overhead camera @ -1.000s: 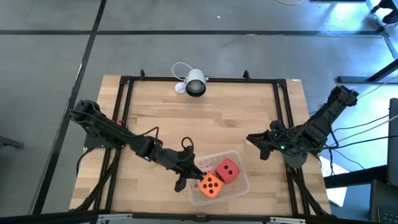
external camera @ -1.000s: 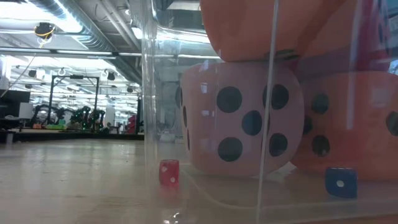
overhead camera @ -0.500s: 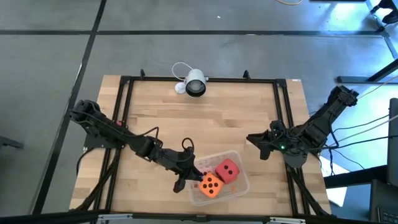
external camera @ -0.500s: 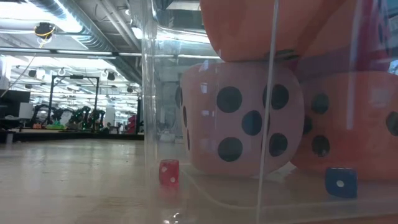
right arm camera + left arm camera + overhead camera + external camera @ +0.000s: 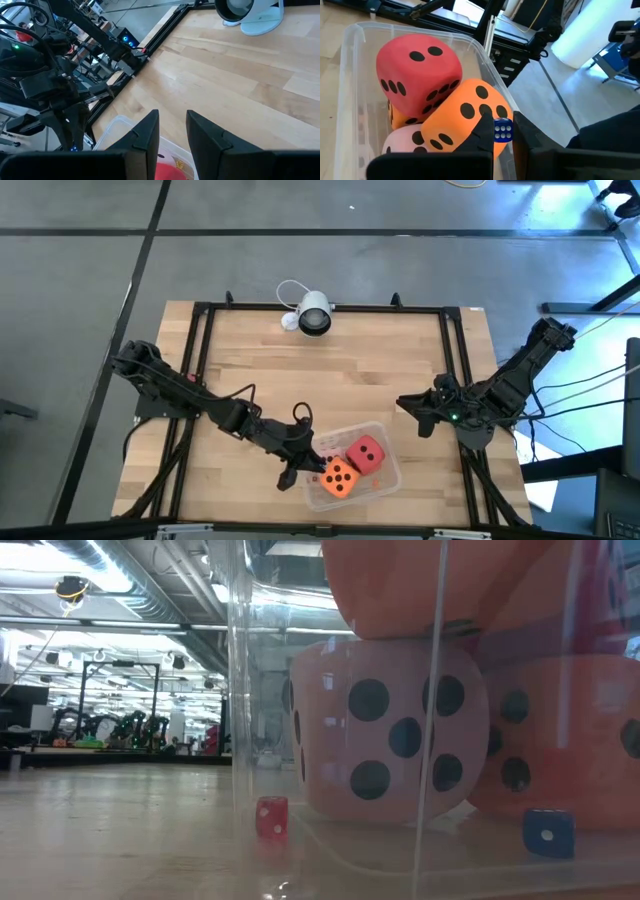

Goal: Pick & Place Dice
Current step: Put the small blue die into the transparent bin, then return to Home Position

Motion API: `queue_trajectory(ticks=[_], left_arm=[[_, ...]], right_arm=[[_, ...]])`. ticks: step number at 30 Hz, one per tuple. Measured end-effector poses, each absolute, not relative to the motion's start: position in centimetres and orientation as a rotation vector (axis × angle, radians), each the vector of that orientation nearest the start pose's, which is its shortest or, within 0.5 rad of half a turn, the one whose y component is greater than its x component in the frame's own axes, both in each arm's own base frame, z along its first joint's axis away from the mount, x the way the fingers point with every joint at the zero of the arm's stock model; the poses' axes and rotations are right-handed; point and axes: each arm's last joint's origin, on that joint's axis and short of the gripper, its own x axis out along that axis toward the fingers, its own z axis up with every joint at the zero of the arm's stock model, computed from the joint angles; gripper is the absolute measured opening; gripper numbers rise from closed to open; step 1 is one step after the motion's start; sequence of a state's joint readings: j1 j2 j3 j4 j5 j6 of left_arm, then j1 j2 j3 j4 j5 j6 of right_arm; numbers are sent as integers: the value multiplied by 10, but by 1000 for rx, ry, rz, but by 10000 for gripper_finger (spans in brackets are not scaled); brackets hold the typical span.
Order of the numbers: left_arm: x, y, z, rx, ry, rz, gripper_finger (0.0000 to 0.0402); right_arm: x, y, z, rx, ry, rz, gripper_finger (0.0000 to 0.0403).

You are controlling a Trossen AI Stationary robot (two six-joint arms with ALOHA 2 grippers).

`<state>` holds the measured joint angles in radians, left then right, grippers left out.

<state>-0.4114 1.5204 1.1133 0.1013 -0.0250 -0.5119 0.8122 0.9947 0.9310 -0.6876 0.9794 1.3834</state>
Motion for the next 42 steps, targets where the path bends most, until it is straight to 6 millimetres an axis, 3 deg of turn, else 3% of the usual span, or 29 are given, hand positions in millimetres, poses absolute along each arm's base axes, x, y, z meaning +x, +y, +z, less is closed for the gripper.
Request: queue_trajectory(ticks=[17,25,35,42], left_arm=[[324,-140,279,-438,470,-258,22],[324,-138,280,-452,460,-204,84],[324,-138,280,-467,470,-246,192],[326,-136,285,-480,428,-254,220]], right_arm=[[145,118,312,767,266,-424,97],[146,119,313,779,259,-419,97],[146,119,313,780,266,-415,97],[146,120,313,793,268,-410,97]])
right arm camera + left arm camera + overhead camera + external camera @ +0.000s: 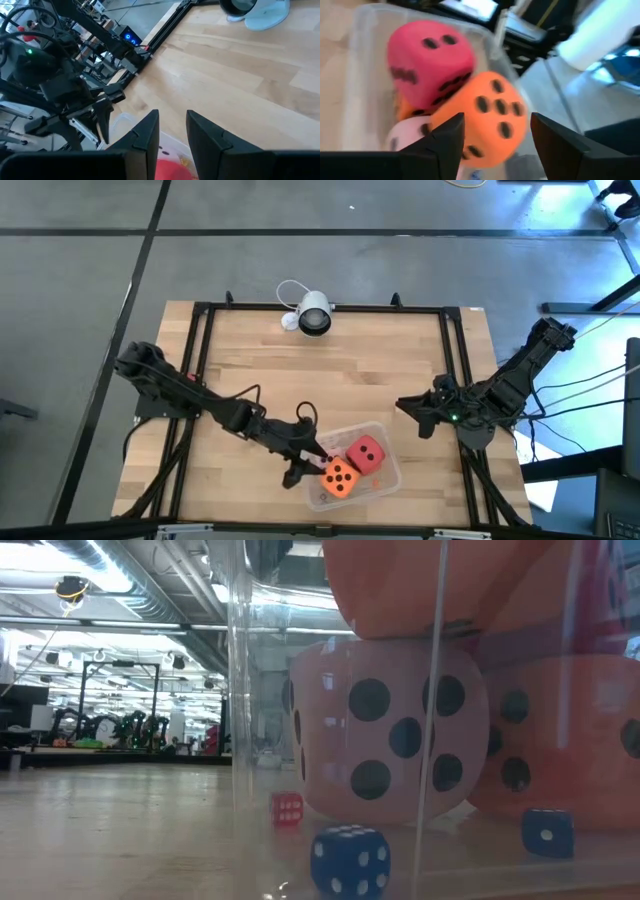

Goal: Pick & Place Dice
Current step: Return to Home Position

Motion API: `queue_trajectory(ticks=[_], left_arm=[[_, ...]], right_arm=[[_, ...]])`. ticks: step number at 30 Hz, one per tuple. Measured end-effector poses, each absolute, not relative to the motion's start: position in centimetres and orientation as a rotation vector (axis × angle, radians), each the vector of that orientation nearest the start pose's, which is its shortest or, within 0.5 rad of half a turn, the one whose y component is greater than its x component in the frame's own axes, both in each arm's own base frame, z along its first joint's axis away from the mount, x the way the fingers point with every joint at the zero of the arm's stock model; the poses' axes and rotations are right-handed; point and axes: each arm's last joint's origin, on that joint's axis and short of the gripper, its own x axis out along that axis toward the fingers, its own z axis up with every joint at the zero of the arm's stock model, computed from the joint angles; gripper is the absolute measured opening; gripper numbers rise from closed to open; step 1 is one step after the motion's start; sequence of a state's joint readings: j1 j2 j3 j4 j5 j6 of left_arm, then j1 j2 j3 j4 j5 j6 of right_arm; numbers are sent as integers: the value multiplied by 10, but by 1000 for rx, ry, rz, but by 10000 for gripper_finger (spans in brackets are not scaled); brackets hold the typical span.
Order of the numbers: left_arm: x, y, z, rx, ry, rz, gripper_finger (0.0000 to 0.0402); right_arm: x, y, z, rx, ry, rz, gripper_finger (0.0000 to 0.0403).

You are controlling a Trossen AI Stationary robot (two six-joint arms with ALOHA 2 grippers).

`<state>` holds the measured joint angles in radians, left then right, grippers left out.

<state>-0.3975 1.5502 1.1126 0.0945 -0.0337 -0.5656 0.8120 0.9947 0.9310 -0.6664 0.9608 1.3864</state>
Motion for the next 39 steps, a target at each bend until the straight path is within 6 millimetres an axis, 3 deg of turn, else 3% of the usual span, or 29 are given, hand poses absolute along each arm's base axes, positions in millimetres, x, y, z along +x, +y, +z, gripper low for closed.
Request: queue_trajectory(ticks=[4,11,19,22,26,31,34,39], left_arm=[[320,-133,298,-519,411,-340,213],[299,-133,316,-516,439,-402,171],[261,-137,325,-486,615,-456,86],[255,-143,324,-492,649,-468,50],[255,-150,319,-485,656,-450,8],[250,-155,321,-441,637,-431,2],[230,-155,333,-365,574,-355,1],[183,-142,359,-266,426,-115,1]], right_arm=[[147,123,313,838,320,-358,97],[150,136,303,927,578,-222,89],[145,155,291,960,850,-104,12],[140,159,290,986,899,-95,9],[138,161,287,1013,935,-123,6],[141,167,278,1000,979,-157,4],[142,168,277,926,864,-191,3],[132,156,291,850,653,-212,3]])
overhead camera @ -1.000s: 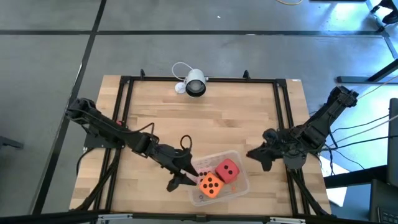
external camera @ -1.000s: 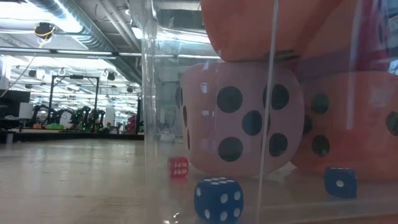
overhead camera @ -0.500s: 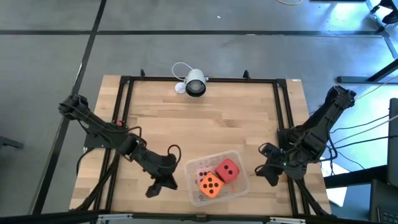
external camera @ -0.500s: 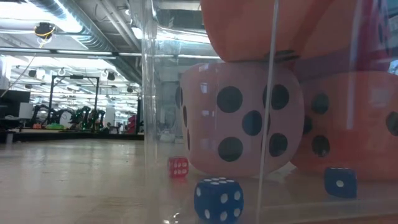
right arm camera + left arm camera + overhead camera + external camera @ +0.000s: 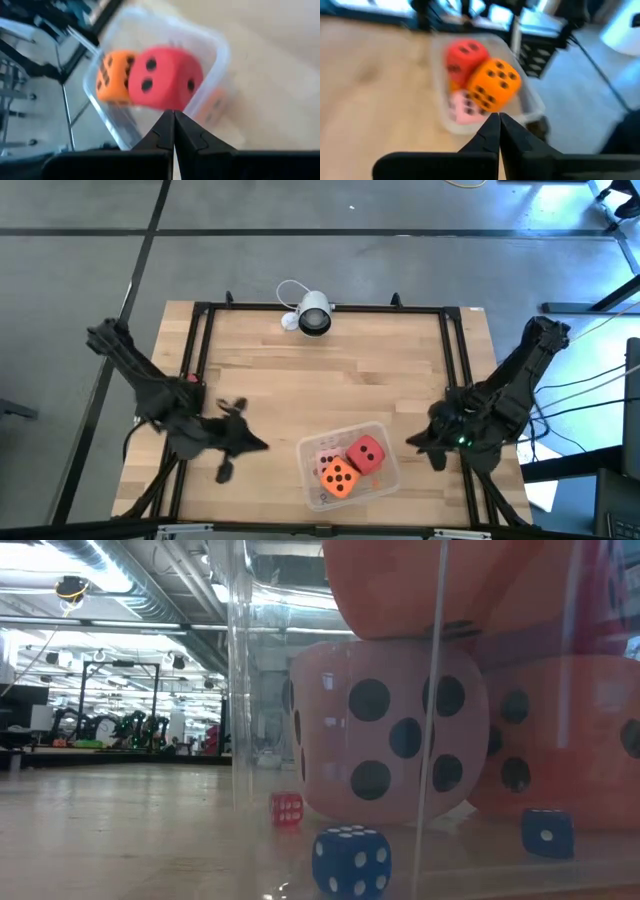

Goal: Pick & Place Dice
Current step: Return to Home Position

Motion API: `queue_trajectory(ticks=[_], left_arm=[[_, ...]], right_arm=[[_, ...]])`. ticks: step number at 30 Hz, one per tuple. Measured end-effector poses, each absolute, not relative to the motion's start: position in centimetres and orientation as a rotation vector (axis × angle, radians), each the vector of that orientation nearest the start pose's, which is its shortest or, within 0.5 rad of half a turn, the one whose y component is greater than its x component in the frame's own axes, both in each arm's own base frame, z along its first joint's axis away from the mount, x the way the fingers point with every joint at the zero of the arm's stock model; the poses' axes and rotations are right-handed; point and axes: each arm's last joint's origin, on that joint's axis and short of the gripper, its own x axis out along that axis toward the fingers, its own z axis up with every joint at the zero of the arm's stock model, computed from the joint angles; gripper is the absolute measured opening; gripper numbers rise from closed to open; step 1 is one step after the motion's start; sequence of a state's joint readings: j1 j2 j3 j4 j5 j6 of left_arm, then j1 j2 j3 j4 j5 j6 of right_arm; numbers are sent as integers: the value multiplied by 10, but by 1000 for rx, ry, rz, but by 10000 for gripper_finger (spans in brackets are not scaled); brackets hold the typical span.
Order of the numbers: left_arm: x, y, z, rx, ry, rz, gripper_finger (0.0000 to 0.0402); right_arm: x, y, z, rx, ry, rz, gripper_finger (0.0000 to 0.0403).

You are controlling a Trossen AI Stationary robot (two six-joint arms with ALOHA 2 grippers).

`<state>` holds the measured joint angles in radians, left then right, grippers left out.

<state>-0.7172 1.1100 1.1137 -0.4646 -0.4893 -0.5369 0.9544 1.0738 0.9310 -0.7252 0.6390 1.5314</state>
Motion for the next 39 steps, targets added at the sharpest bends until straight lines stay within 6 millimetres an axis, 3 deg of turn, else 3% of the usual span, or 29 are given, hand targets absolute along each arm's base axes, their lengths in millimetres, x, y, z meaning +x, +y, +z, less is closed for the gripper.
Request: queue_trajectory(ticks=[5,10,15,20,26,33,39], left_arm=[[145,-120,379,-243,337,-33,2],[125,-88,390,-243,279,50,1],[120,-59,389,-246,139,78,1],[128,-33,364,-278,13,52,2],[142,-5,326,-383,-35,15,2],[144,14,316,-350,-15,28,3],[141,23,305,-300,93,85,3]], right_arm=[[112,124,313,811,518,-210,3],[89,84,335,780,372,-184,2],[79,61,358,691,214,-100,2],[81,51,378,586,83,-18,2],[86,41,369,601,155,-90,2],[93,37,359,620,175,-142,2],[104,36,327,659,195,-223,2]])
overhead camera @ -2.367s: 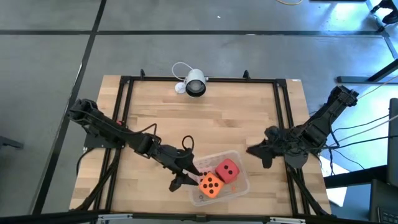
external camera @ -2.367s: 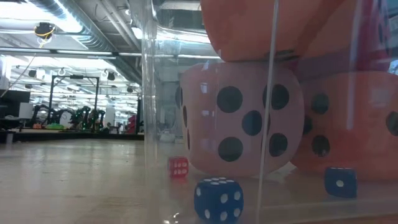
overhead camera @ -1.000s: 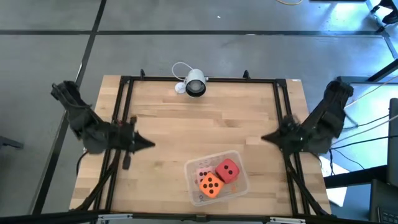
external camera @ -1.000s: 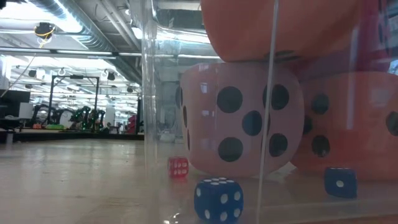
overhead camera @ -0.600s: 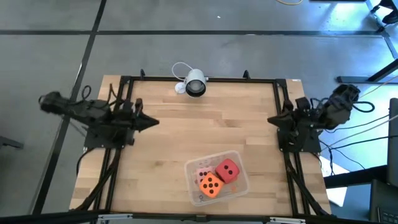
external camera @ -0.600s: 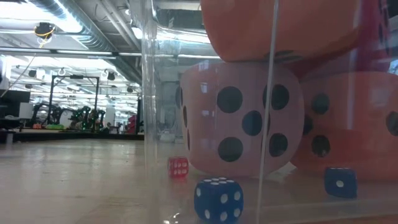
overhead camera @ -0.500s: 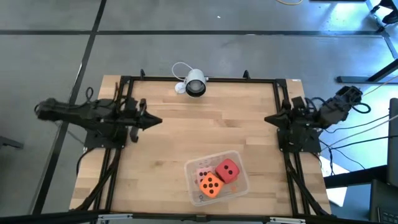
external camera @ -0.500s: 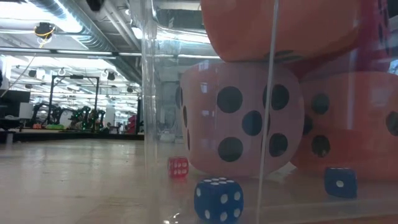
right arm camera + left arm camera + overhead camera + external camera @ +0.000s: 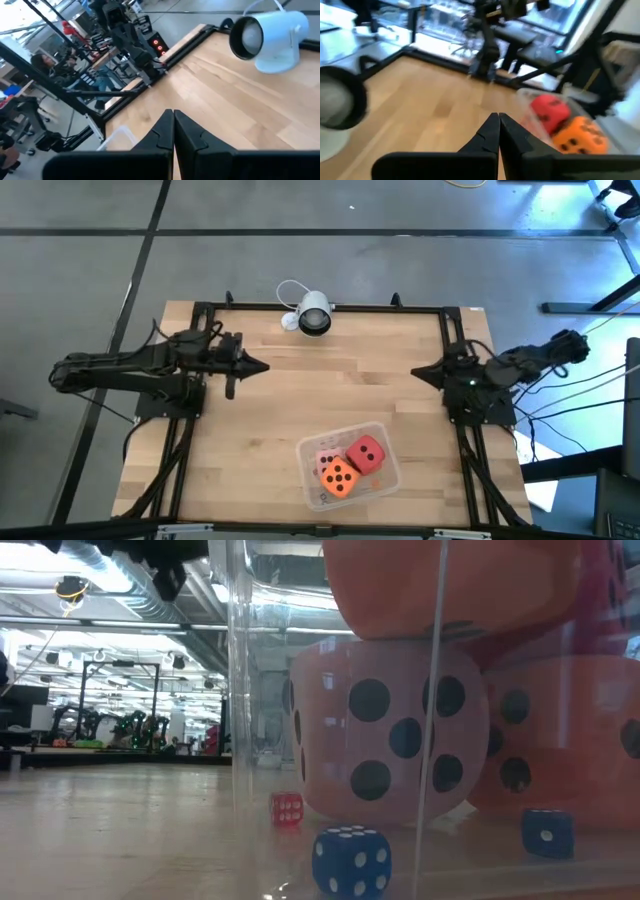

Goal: Pick & Place Dice
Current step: Return to Home Position

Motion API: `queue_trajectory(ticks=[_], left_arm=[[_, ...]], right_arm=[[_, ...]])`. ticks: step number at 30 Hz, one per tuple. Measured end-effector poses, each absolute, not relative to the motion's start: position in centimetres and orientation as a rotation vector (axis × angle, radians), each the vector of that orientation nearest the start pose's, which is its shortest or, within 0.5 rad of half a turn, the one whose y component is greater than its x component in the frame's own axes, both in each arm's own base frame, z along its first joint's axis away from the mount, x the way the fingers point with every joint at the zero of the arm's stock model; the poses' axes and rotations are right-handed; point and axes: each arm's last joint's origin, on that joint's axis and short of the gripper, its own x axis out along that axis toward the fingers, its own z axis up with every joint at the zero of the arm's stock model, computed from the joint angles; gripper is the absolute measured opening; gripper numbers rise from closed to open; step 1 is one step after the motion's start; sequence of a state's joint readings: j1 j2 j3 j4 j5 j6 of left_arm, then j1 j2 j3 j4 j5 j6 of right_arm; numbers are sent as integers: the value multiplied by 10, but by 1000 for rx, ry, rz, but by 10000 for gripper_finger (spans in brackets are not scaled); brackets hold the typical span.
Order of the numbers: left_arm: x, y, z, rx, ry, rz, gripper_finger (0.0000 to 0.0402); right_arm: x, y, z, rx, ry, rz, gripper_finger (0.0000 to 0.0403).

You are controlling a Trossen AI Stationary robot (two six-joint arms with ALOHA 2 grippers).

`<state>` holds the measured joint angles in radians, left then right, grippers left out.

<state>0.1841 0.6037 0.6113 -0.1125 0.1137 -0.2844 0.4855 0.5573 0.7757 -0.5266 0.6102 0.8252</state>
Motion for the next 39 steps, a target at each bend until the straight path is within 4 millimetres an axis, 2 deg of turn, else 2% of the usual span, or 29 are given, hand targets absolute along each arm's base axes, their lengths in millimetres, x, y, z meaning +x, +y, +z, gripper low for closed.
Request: queue_trajectory(ticks=[5,12,17,23,28,34,39], left_arm=[[142,25,296,-286,100,128,3],[140,25,253,-370,1,108,4],[133,23,241,-376,-41,102,4],[131,23,239,-362,-42,101,3],[131,24,239,-352,-36,118,3],[131,26,230,-315,44,215,3],[130,27,227,-293,65,252,3]], right_arm=[[115,39,299,651,167,-232,2],[120,37,265,622,133,-254,2],[125,34,240,601,99,-202,2],[132,20,215,589,16,-170,2],[134,6,214,547,-68,-141,2],[134,-5,214,514,-40,-68,2],[134,-14,211,480,-16,-100,2]])
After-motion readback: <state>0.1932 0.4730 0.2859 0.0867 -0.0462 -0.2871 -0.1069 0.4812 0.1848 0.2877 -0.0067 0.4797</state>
